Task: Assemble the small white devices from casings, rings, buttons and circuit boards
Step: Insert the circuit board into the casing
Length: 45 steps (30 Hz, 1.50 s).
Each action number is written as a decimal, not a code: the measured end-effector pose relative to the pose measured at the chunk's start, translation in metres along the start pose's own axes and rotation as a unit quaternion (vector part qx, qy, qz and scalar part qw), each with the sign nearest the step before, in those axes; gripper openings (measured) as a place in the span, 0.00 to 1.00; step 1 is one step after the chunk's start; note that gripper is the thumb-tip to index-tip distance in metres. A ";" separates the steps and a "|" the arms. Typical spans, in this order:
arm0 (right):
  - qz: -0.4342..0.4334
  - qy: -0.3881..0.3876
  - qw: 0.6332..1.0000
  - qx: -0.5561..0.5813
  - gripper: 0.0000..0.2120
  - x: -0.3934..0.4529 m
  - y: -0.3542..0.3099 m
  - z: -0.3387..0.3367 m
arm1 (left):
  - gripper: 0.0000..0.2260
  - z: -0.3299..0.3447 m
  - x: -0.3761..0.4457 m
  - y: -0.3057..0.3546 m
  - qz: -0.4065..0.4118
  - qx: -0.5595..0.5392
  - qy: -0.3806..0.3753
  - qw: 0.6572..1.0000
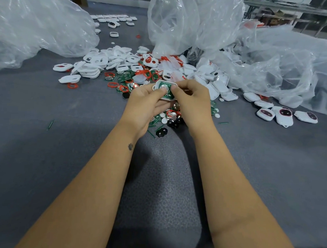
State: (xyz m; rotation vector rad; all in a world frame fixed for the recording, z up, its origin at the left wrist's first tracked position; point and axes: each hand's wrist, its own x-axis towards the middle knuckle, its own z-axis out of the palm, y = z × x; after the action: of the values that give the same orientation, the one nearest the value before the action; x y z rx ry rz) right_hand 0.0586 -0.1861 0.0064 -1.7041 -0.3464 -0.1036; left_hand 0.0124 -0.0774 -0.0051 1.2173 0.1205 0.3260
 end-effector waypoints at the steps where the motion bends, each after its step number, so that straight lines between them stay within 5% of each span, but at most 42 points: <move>1: 0.001 -0.003 1.000 0.000 0.04 0.000 0.000 0.000 | 0.10 0.001 0.000 0.000 0.007 0.016 0.006 1.000; 9: -0.023 -0.025 0.999 -0.030 0.06 0.004 0.003 -0.001 | 0.19 0.005 -0.003 0.001 0.030 0.021 0.047 0.998; 15: -0.006 0.146 0.981 -0.125 0.13 0.041 0.019 -0.040 | 0.06 0.002 0.003 0.001 -0.007 -0.078 0.071 0.994; 20: 0.057 0.058 0.934 -0.348 0.24 0.062 0.048 -0.069 | 0.07 0.004 0.006 0.001 -0.013 -0.068 0.058 0.996; 24: 0.040 0.065 0.920 -0.383 0.09 0.065 0.053 -0.069 | 0.08 0.002 0.005 0.002 -0.017 -0.081 0.049 0.995; 28: 0.047 0.097 0.925 -0.365 0.19 0.056 0.051 -0.071 | 0.09 0.002 0.005 0.002 -0.023 -0.080 0.048 0.995; 31: -0.015 0.116 0.964 -0.238 0.21 0.048 0.042 -0.066 | 0.09 0.003 0.004 0.002 -0.022 -0.077 0.049 0.996; 35: -0.023 0.010 0.999 0.022 0.22 0.030 0.021 -0.041 | 0.07 0.004 0.005 0.001 -0.013 -0.051 0.049 0.997; 40: -0.024 -0.151 0.959 0.237 0.22 0.012 0.008 -0.021 | 0.08 0.005 0.002 0.001 0.000 -0.034 0.044 0.998; 45: -0.018 -0.205 0.944 0.258 0.22 0.007 0.004 -0.022 | 0.09 0.003 0.001 0.002 0.005 -0.044 0.036 0.998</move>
State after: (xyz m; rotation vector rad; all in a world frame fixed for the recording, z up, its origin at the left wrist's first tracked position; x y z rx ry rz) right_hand 0.0695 -0.2069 0.0077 -1.1861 -0.6513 0.2998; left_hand 0.0142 -0.0793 -0.0021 1.1199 0.1606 0.3810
